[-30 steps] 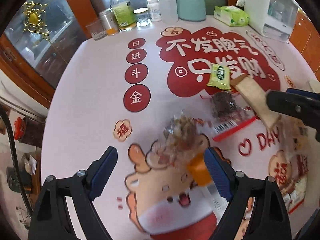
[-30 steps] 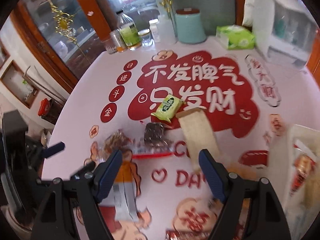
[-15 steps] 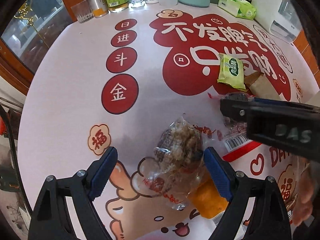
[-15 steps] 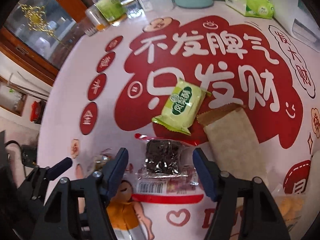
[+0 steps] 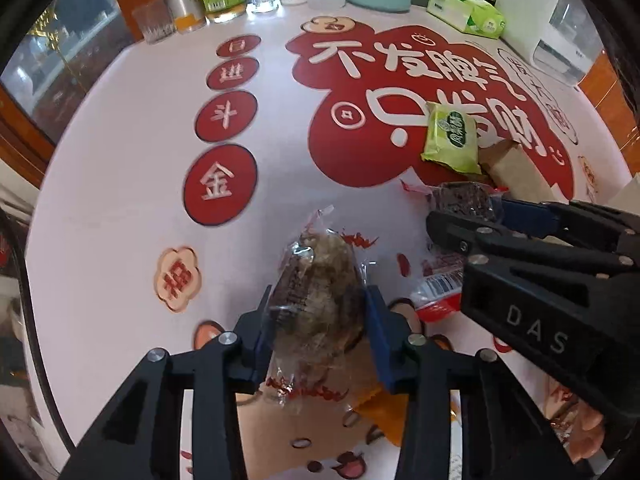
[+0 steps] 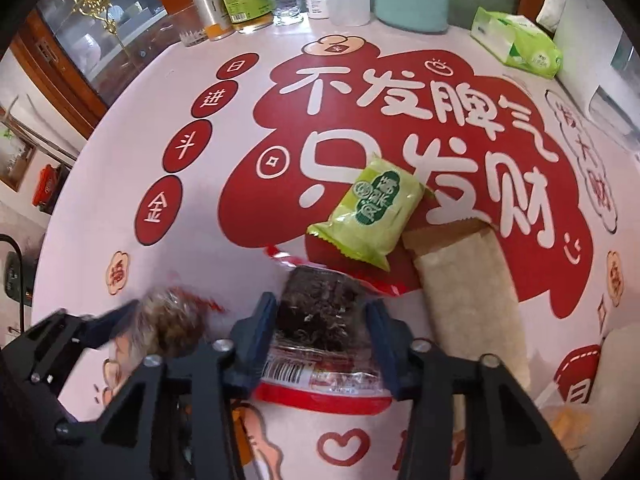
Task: Organize snacks
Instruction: 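Grasp the dark jerky bag with the right tool while the left tool grasps a clear nut bag, then carry both bags over the white tray and open both tools to release them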
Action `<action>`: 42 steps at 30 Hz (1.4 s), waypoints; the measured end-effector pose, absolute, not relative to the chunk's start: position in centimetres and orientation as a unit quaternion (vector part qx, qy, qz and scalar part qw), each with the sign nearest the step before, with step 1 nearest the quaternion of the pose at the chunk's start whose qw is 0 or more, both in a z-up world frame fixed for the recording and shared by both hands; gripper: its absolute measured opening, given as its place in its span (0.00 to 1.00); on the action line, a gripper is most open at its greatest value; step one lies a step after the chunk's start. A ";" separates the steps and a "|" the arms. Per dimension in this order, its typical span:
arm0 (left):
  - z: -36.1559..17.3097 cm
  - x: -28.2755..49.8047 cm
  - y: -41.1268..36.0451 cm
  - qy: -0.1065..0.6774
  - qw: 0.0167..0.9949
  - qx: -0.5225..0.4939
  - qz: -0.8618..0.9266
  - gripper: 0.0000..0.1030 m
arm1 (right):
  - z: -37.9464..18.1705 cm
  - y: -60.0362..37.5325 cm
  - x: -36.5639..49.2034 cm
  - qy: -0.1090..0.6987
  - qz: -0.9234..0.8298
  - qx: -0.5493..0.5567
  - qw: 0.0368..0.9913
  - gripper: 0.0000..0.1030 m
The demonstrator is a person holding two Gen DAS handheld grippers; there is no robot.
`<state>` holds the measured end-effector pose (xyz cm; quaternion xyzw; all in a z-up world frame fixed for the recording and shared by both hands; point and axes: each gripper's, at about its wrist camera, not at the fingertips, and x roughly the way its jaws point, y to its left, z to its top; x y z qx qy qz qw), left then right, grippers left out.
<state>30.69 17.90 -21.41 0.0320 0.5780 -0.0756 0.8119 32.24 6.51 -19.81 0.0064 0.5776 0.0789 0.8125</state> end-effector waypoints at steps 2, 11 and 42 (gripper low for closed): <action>-21.3 30.5 18.0 0.578 0.812 0.030 -0.071 0.38 | -19.7 6.5 32.1 0.576 0.078 0.008 0.814 0.42; -18.0 27.4 18.8 0.565 0.823 0.020 -0.049 0.38 | -17.0 5.1 30.1 0.558 0.107 0.065 0.821 0.42; -1.6 8.4 -1.4 0.472 0.858 0.085 -0.187 0.38 | -1.3 -16.3 5.1 0.434 0.058 0.161 0.885 0.43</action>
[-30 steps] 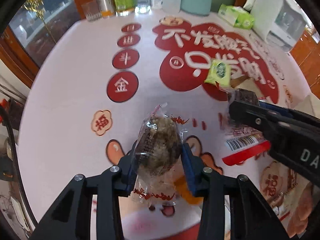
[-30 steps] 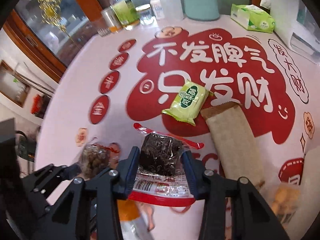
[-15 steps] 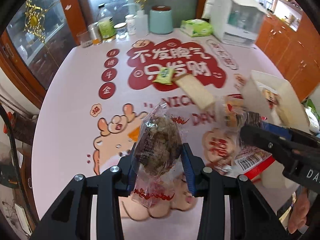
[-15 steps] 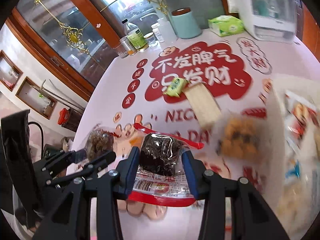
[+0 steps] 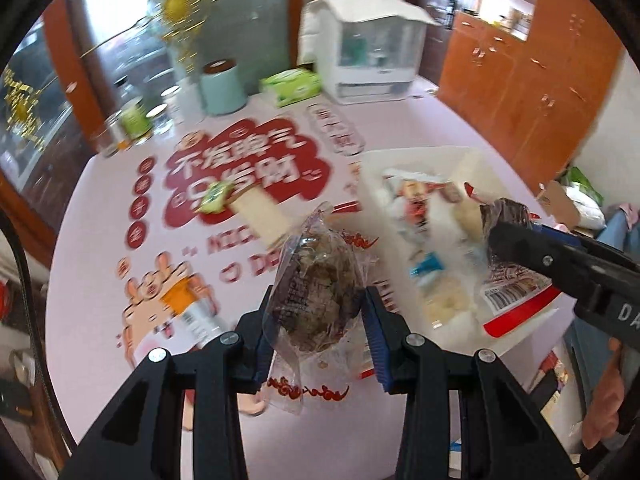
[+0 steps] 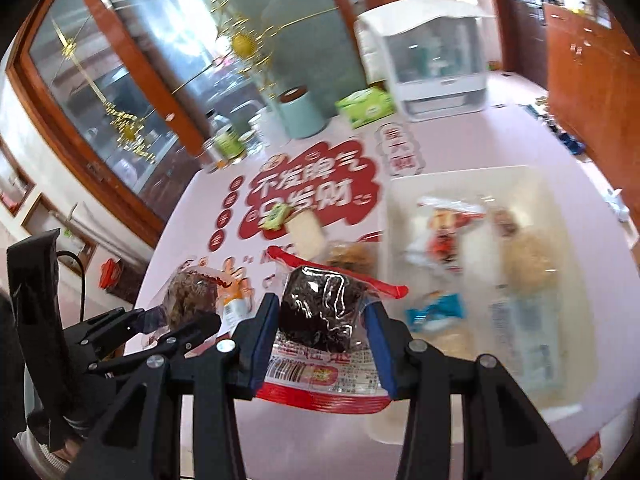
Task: Organize snacks
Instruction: 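Carry both bags over the white tray and open both tools to release them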
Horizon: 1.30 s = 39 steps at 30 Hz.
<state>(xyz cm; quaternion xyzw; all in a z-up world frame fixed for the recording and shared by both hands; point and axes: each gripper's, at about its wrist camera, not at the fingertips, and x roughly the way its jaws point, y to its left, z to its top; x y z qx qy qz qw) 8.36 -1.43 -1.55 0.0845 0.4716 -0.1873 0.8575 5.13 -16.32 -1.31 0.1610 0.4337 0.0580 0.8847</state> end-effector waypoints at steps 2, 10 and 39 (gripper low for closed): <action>-1.2 8.4 -3.3 0.467 0.857 0.088 -0.200 0.38 | -1.0 -18.0 4.6 0.428 0.037 0.157 0.889 0.43; -0.3 8.4 -10.6 0.453 0.851 0.107 -0.241 0.38 | -0.2 -23.8 2.1 0.411 -0.024 0.162 0.897 0.43; -0.7 10.2 -15.6 0.432 0.860 0.148 -0.227 0.89 | -1.6 -28.5 2.2 0.424 -0.102 0.159 0.886 0.51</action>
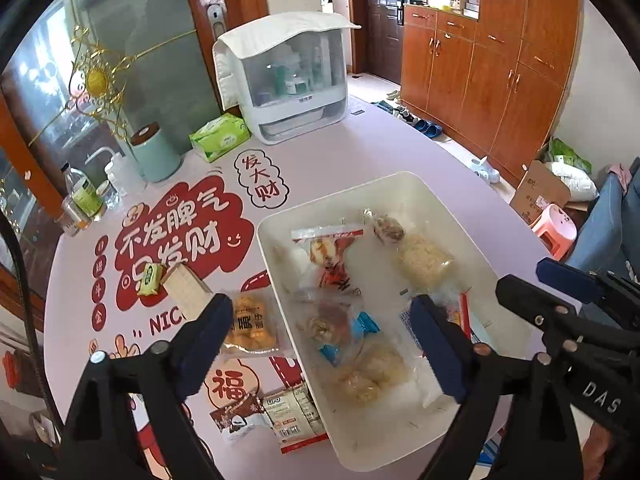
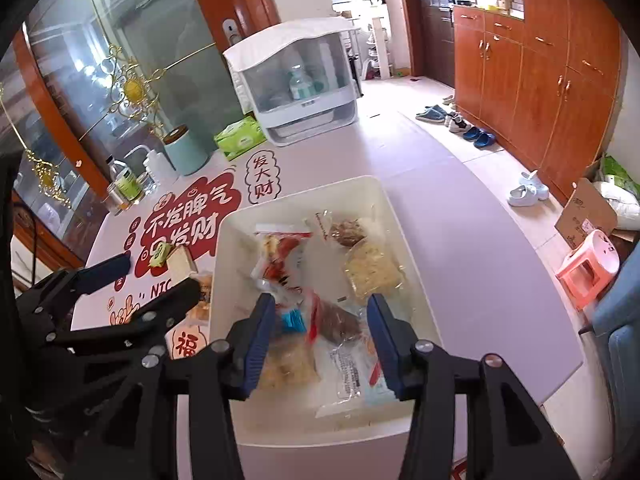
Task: Organize snacks
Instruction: 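Carry both bags over the white tray and open both tools to release them, then withdraw both open tools from the tray toward the remaining snacks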
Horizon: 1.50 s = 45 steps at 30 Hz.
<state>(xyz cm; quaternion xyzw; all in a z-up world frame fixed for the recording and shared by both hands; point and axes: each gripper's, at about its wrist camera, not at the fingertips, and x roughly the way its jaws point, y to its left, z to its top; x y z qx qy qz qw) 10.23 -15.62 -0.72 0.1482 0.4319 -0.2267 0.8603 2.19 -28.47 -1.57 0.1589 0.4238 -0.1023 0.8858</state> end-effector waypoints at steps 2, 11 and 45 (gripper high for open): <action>-0.9 10.3 -15.2 0.438 0.859 0.144 -0.225 0.89 | -1.6 -28.7 2.0 0.422 -0.108 0.161 0.885 0.55; -1.4 9.6 -14.0 0.449 0.856 0.146 -0.211 0.89 | -2.0 -28.1 1.7 0.431 -0.106 0.161 0.881 0.56; -0.6 10.2 3.6 0.454 0.890 0.031 0.010 0.89 | -1.2 -21.1 6.5 0.445 0.027 0.096 0.890 0.56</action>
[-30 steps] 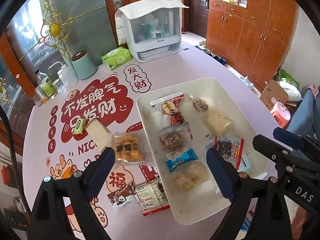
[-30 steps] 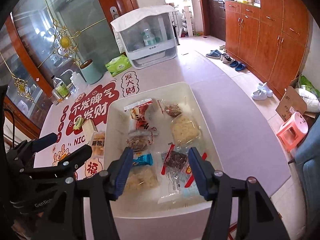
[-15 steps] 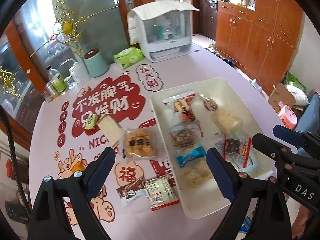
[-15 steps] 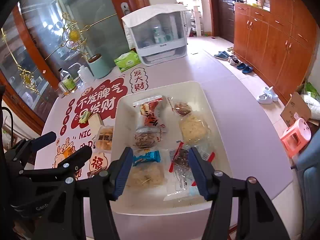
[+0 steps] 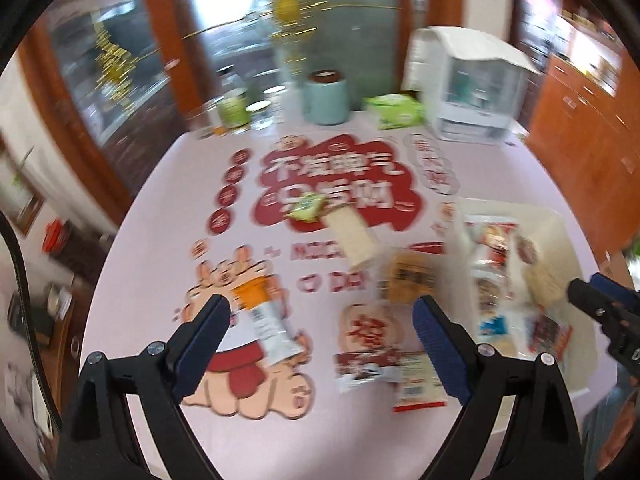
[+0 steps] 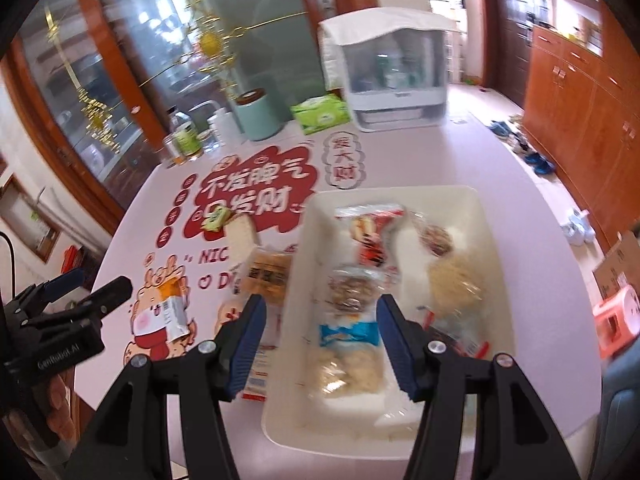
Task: Organize snacks
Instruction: 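Withdraw both open tools from the tray toward the remaining snacks, then grasp the green pastry packet with the right tool while the left tool grasps the orange-and-white bar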
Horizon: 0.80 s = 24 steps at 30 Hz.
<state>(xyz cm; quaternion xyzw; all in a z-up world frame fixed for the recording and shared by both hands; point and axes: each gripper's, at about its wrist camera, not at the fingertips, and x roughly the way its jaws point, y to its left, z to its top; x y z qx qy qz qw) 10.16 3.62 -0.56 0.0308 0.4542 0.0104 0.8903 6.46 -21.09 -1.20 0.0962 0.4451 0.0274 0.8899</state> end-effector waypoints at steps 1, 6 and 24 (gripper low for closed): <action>-0.9 10.3 4.6 0.457 0.889 0.025 0.021 0.89 | -1.1 -20.5 7.0 0.446 0.035 0.092 0.890 0.56; -3.8 11.1 8.4 0.481 0.874 -0.003 0.063 0.89 | -1.3 -17.7 10.3 0.454 0.067 0.077 0.885 0.56; -19.0 17.5 13.7 0.582 0.798 -0.063 0.143 0.89 | -8.7 -8.0 27.7 0.537 0.135 0.070 0.830 0.62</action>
